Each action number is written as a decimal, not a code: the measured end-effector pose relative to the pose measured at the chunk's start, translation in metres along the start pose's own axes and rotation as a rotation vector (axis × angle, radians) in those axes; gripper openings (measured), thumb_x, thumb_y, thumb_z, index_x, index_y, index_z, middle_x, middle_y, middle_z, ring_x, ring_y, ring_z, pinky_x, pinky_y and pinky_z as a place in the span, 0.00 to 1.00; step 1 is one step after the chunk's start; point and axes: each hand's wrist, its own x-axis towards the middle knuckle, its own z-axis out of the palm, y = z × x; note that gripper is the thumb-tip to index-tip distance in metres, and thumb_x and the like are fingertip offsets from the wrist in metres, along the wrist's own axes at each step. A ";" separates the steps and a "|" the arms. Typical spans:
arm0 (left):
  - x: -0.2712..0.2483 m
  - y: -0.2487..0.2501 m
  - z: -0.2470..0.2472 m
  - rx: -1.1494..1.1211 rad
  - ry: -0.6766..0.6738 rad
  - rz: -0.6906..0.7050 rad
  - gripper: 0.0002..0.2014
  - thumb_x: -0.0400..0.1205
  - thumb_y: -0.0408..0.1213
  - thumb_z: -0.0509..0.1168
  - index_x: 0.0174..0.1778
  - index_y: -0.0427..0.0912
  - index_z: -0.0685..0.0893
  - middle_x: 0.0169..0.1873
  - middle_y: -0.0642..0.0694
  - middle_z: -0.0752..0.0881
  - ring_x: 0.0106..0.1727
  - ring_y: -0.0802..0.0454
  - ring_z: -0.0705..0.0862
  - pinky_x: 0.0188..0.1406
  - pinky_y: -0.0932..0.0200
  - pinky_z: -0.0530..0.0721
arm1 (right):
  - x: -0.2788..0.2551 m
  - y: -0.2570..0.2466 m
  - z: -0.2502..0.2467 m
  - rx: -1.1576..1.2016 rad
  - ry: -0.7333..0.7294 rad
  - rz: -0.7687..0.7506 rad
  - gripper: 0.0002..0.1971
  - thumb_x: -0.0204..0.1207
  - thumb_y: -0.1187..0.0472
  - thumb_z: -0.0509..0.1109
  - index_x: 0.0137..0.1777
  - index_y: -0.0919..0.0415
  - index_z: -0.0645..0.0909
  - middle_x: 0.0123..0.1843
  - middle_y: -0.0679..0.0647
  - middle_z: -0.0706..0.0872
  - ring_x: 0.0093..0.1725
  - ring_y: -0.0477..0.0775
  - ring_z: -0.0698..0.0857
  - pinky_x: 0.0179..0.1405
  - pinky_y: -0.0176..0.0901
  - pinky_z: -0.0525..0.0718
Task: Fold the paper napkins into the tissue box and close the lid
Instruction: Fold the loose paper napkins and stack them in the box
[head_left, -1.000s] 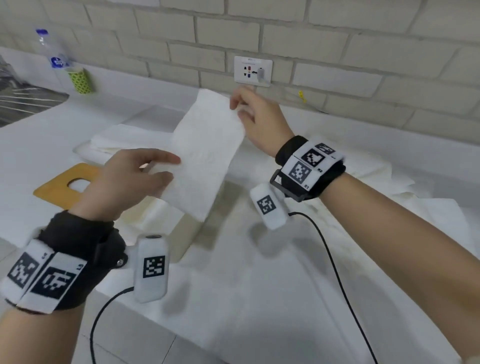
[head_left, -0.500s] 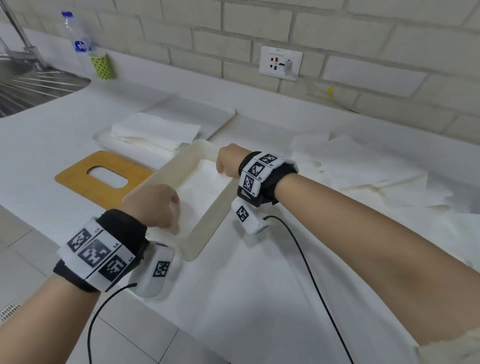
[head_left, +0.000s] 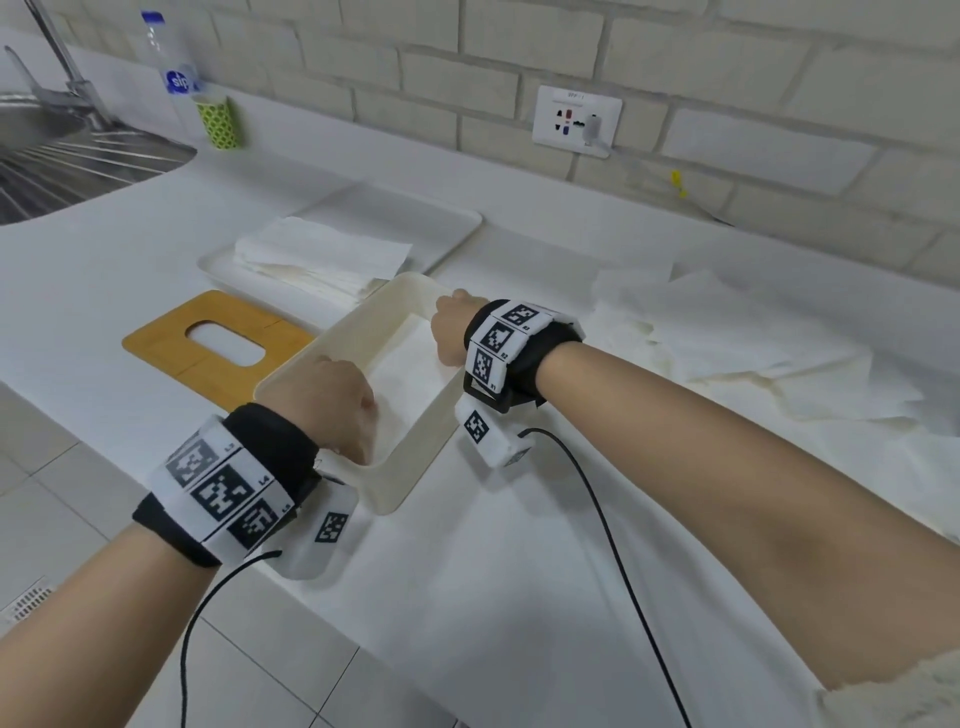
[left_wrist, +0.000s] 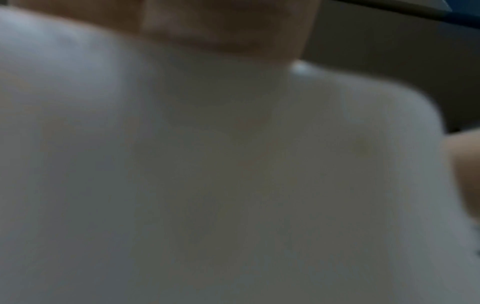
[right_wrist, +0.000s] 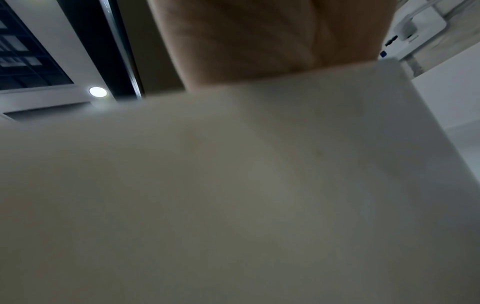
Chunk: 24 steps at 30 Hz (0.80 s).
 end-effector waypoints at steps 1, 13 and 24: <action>-0.002 -0.001 -0.002 -0.042 -0.016 -0.002 0.20 0.73 0.38 0.72 0.62 0.45 0.84 0.62 0.50 0.81 0.65 0.50 0.76 0.65 0.56 0.77 | -0.002 0.002 -0.002 0.053 0.032 0.006 0.14 0.80 0.67 0.55 0.60 0.66 0.77 0.68 0.60 0.72 0.68 0.60 0.68 0.55 0.45 0.70; -0.047 0.097 -0.018 -0.792 0.314 0.484 0.05 0.81 0.41 0.67 0.49 0.56 0.85 0.44 0.61 0.86 0.44 0.68 0.82 0.40 0.80 0.75 | -0.148 0.074 0.043 0.449 0.184 0.179 0.12 0.82 0.55 0.58 0.57 0.58 0.79 0.55 0.52 0.75 0.59 0.55 0.76 0.50 0.45 0.73; -0.007 0.226 0.037 -0.264 -0.109 0.814 0.18 0.82 0.47 0.65 0.68 0.50 0.78 0.65 0.51 0.79 0.62 0.54 0.77 0.63 0.56 0.76 | -0.253 0.090 0.150 0.446 -0.338 0.564 0.16 0.69 0.49 0.73 0.49 0.60 0.78 0.47 0.51 0.82 0.41 0.55 0.82 0.29 0.39 0.74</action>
